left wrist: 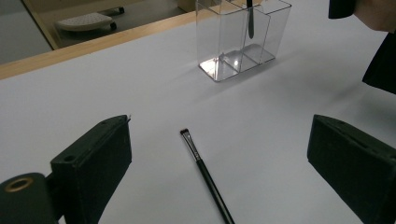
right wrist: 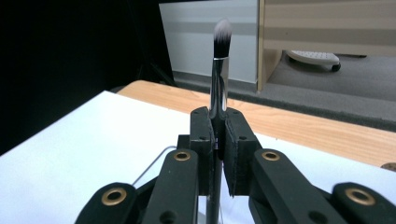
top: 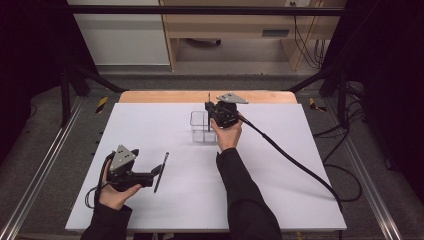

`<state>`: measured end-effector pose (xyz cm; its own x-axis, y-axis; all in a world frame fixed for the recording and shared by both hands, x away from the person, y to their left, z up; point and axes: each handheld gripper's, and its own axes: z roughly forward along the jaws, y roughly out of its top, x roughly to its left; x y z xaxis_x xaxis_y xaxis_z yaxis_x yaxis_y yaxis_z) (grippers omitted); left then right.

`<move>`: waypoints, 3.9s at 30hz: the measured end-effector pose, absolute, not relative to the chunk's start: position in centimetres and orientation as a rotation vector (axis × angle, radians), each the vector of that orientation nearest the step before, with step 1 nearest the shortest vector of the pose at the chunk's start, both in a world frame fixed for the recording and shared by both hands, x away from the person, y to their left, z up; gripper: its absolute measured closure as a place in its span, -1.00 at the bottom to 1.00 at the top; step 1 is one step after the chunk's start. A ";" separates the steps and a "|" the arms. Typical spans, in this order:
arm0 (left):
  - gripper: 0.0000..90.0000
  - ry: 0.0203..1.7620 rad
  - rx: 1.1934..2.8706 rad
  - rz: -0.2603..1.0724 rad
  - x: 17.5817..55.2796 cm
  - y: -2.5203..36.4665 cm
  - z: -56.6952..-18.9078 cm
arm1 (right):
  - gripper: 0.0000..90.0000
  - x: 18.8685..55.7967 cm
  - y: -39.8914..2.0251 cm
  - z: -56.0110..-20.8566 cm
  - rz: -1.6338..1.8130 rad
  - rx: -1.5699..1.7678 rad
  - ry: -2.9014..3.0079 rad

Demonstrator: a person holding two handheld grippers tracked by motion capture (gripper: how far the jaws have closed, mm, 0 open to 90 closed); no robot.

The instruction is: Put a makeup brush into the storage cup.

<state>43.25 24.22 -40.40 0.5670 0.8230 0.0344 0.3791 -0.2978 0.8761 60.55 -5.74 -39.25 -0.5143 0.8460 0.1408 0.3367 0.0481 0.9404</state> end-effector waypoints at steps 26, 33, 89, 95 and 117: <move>-0.88 0.971 1.905 0.620 43.3 24.2 -40.4 | 0.86 60.2 -5.4 -41.2 1.372 1.205 1.966; -0.88 0.974 1.908 0.617 43.3 24.1 -40.5 | 0.85 60.1 -5.9 -41.6 1.355 1.254 1.983; -0.88 0.982 1.911 0.613 43.3 23.9 -40.7 | -0.74 48.5 -15.1 -37.6 1.476 1.056 2.047; -0.88 0.980 1.910 0.609 43.3 23.8 -40.8 | -0.75 47.2 -16.5 -37.8 1.481 1.056 2.038; -0.88 0.976 1.900 0.568 43.3 23.6 -40.8 | -0.78 43.9 -20.7 -40.0 1.493 1.083 2.012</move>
